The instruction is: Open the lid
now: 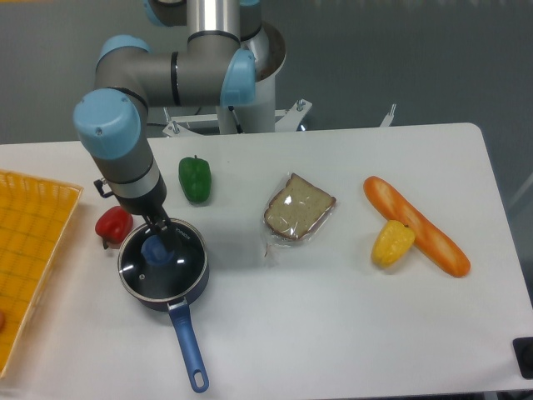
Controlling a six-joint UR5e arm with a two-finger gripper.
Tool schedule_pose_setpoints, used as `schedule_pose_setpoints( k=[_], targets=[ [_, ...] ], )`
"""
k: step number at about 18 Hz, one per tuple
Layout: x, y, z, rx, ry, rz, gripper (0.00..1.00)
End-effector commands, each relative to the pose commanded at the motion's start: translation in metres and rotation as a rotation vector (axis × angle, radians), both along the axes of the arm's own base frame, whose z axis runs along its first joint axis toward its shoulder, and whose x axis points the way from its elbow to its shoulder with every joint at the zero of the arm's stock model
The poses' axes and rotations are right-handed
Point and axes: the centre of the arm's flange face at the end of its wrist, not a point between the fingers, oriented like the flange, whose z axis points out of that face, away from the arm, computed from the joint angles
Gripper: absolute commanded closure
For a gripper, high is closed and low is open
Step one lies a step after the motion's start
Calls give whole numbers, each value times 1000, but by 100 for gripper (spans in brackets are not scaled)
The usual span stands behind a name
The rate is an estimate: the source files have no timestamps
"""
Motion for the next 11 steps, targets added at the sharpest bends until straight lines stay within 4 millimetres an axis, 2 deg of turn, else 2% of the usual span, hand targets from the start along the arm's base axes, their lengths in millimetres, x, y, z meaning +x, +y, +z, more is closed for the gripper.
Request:
schedule_pose_setpoints(
  k=[5,11],
  targets=[
    [-5,8,-6,-4,-2,-3,0],
    [-7,9,-25,-65,31,-5,0]
  ],
)
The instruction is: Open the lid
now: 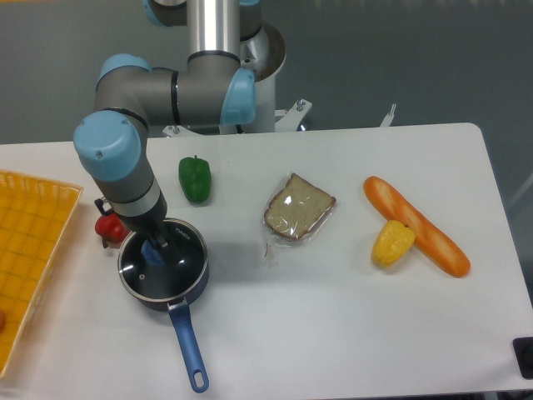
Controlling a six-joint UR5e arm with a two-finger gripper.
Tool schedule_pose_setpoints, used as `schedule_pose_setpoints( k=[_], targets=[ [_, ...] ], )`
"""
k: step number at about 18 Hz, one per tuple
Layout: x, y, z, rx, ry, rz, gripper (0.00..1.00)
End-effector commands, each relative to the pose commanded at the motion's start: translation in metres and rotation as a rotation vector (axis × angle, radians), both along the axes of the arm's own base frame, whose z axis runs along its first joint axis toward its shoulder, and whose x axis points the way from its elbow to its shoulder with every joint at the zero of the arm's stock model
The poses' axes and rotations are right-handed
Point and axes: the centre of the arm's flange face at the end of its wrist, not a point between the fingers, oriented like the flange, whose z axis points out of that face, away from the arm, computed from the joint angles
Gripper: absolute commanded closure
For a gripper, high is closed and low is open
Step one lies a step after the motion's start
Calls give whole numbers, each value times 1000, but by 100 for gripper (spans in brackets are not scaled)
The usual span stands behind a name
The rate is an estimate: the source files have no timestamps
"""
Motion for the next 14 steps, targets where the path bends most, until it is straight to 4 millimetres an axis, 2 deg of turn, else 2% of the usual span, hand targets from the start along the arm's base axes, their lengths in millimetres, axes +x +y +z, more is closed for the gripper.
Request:
schedule_pose_setpoints(
  k=[14],
  targets=[
    [10,7,-18,-16,-18,26,0]
  ],
)
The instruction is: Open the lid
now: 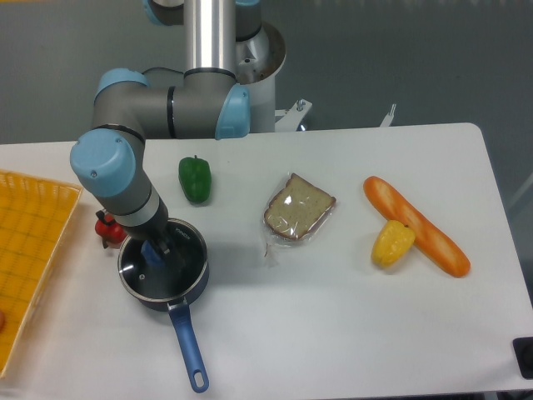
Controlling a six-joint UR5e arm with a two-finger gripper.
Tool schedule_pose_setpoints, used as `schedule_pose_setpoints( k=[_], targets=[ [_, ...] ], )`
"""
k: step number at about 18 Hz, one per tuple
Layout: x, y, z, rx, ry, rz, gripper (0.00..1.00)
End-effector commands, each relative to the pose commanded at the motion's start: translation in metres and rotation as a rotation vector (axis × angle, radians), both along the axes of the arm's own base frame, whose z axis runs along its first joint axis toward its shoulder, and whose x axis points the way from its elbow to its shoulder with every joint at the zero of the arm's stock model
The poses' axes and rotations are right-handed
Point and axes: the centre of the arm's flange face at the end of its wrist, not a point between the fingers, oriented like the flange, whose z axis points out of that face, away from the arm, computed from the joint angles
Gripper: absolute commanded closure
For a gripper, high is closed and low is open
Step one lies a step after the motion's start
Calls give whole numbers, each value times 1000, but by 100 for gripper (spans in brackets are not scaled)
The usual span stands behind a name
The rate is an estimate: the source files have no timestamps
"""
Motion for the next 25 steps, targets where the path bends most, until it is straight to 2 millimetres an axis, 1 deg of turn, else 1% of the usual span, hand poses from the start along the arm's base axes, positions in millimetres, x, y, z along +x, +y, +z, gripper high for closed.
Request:
schedule_pose_setpoints(
  k=[3,9,18,19,21,24,25],
  targets=[
    [1,2,-7,-1,-18,5,0],
    [4,3,-8,12,-54,5,0],
    [3,2,-9,11,-67,8,0],
    [3,2,-9,11,-67,10,1],
    [3,2,-9,10,-66,10,8],
    [3,2,-5,16,-64,8,34],
    [2,2,-5,15,-65,10,40]
  ],
)
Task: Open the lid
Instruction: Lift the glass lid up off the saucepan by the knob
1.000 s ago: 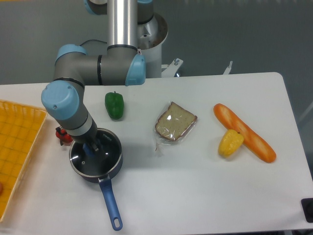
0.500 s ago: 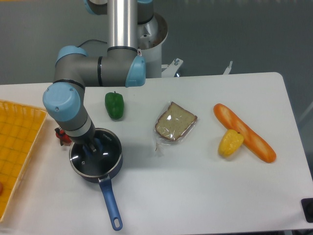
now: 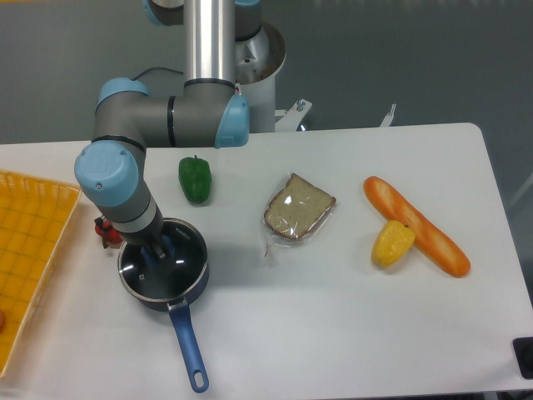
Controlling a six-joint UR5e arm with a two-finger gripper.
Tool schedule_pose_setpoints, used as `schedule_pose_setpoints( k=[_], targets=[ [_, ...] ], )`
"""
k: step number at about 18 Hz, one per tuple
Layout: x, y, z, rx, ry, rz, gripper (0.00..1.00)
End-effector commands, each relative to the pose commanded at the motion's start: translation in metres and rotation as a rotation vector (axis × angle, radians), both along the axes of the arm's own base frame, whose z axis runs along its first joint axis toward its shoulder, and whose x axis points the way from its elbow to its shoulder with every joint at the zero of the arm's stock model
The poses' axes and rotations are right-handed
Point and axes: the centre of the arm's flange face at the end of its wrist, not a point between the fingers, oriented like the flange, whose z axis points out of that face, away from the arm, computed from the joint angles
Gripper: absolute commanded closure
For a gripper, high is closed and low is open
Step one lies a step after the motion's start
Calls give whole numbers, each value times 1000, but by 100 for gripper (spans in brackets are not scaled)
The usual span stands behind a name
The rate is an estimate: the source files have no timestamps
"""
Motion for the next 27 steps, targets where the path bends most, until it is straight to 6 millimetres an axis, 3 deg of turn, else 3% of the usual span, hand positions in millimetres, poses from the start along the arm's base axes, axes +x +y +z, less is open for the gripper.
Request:
schedule_pose_setpoints(
  k=[3,7,16,22,27],
  targets=[
    [1,-1,0,-6,-5,2,58],
    [0,0,3,-1,-9,3,58],
    [-6,6,40,22,-37,3,58],
    [-10,-9,71,39,-10,-83,58],
    [-31,-28,90,40,-11,-113,58]
  ],
)
